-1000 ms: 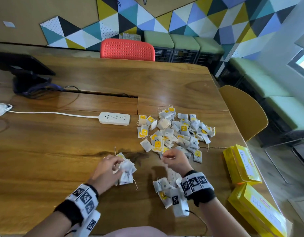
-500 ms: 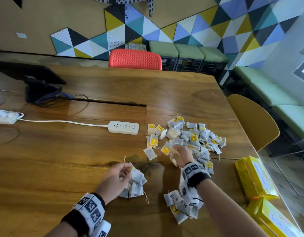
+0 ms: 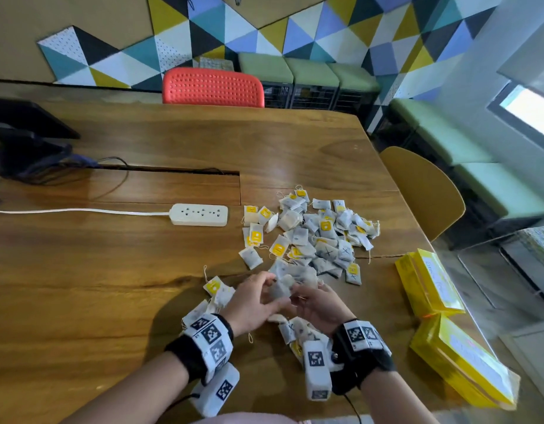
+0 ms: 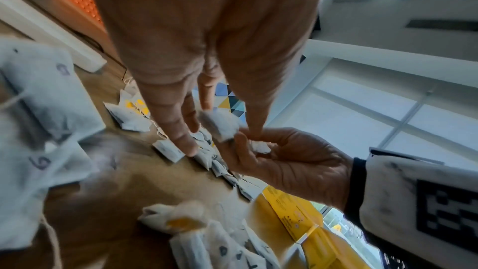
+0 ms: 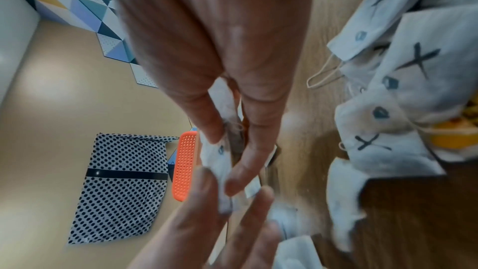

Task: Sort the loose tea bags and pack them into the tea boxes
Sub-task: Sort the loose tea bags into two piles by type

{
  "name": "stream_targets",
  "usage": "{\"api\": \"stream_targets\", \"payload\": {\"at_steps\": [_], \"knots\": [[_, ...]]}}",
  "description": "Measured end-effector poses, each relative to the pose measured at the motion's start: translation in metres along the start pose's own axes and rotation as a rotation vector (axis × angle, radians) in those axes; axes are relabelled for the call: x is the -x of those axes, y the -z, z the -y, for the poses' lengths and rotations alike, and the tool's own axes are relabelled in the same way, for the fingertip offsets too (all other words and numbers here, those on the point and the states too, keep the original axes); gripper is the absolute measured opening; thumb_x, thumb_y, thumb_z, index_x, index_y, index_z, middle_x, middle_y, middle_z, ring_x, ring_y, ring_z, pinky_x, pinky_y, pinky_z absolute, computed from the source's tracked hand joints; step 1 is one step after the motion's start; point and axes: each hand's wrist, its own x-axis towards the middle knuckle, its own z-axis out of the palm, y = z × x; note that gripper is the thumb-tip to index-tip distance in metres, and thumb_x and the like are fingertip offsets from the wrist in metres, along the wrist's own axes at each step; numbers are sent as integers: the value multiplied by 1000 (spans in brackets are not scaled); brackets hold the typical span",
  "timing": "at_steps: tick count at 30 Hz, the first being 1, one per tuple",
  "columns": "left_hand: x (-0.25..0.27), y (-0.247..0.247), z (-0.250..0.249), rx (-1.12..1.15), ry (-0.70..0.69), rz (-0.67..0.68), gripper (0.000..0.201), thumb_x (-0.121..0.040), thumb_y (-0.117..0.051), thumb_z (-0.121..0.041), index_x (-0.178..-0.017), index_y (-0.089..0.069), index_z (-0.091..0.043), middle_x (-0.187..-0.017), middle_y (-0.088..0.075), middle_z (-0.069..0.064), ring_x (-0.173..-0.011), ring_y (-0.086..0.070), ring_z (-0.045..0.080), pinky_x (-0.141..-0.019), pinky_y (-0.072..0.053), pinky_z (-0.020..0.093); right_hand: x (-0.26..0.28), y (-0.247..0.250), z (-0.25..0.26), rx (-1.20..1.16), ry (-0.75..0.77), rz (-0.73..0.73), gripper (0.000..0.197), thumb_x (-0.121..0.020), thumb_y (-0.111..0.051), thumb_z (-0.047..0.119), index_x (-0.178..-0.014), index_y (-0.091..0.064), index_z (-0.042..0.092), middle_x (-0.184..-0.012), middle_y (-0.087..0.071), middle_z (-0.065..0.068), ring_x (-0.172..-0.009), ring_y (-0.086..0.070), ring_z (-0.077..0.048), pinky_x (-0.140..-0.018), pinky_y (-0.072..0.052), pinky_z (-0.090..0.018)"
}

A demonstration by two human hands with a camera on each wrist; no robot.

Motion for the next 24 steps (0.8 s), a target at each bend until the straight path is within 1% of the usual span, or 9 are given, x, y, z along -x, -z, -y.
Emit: {"api": "stream_targets", "payload": {"at_steps": [3,6,9,11,13,15,17,21,24], "knots": [[-3,-4,2,9,95,8,63,-79,-75,-40,-131,-47,-17,-120,-59,-2,-106,-58,12,-88,-48,22,4,-7,-4,-11,20,-5,18,-94,-51,-2,-109,-58,-9,-93,-68,-22,-78,-68,-29,-68,-59,-34],[-2,-2,9,135,124,1,56,-78,-77,-34,-126,-50,-22,-113,-62,-4,-93,-65,14,-81,-56,30,9,-9,-5,-66,20,10,32,-96,-51,11,-118,-54,-12,-106,-64,-29,-87,-66,-33,-85,-54,-41],[1,1,12,118,44,-60,37,-78,-77,-32,-111,-63,-24,-103,-67,-6,-88,-66,12,-79,-57,36,15,-7,-5,-99,-4,15,36,-100,-46,17,-118,-54,-13,-105,-65,-30,-85,-68,-34,-75,-60,-41],[3,3,12,111,16,-112,22,-79,-77,-29,-99,-69,-24,-96,-70,-7,-85,-66,10,-78,-56,31,20,-5,-6,-95,-39,15,35,-102,-42,20,-115,-56,-9,-104,-67,-28,-86,-70,-33,-68,-59,-37],[4,6,13,137,13,-148,14,-80,-76,-27,-93,-70,-26,-91,-71,-8,-81,-67,9,-75,-56,26,23,-2,-9,-80,-73,1,36,-102,-42,21,-117,-56,-8,-111,-65,-30,-95,-67,-36,-71,-60,-40],[4,10,15,195,41,-189,11,-83,-73,-23,-93,-69,-24,-89,-72,-4,-75,-68,12,-68,-56,26,24,2,-10,-76,-98,-17,34,-101,-43,20,-117,-56,-7,-114,-64,-29,-101,-63,-38,-81,-58,-45],[3,13,14,302,84,-226,11,-88,-67,-15,-99,-67,-17,-92,-72,4,-70,-70,13,-64,-57,26,25,5,-12,-85,-107,-20,31,-100,-46,18,-115,-56,-7,-109,-65,-27,-95,-64,-37,-85,-55,-47],[4,14,5,433,120,-221,21,-97,-50,-7,-114,-56,-17,-100,-65,1,-75,-71,10,-66,-59,25,28,8,-14,-70,-94,-18,18,-95,-52,12,-107,-56,-2,-97,-64,-22,-80,-67,-30,-73,-58,-40],[5,15,2,474,122,-186,22,-99,-44,-6,-110,-56,-20,-103,-63,3,-77,-72,15,-68,-59,28,31,10,-16,-73,-80,9,12,-93,-55,8,-99,-59,0,-91,-66,-21,-76,-67,-28,-69,-58,-36]]}}
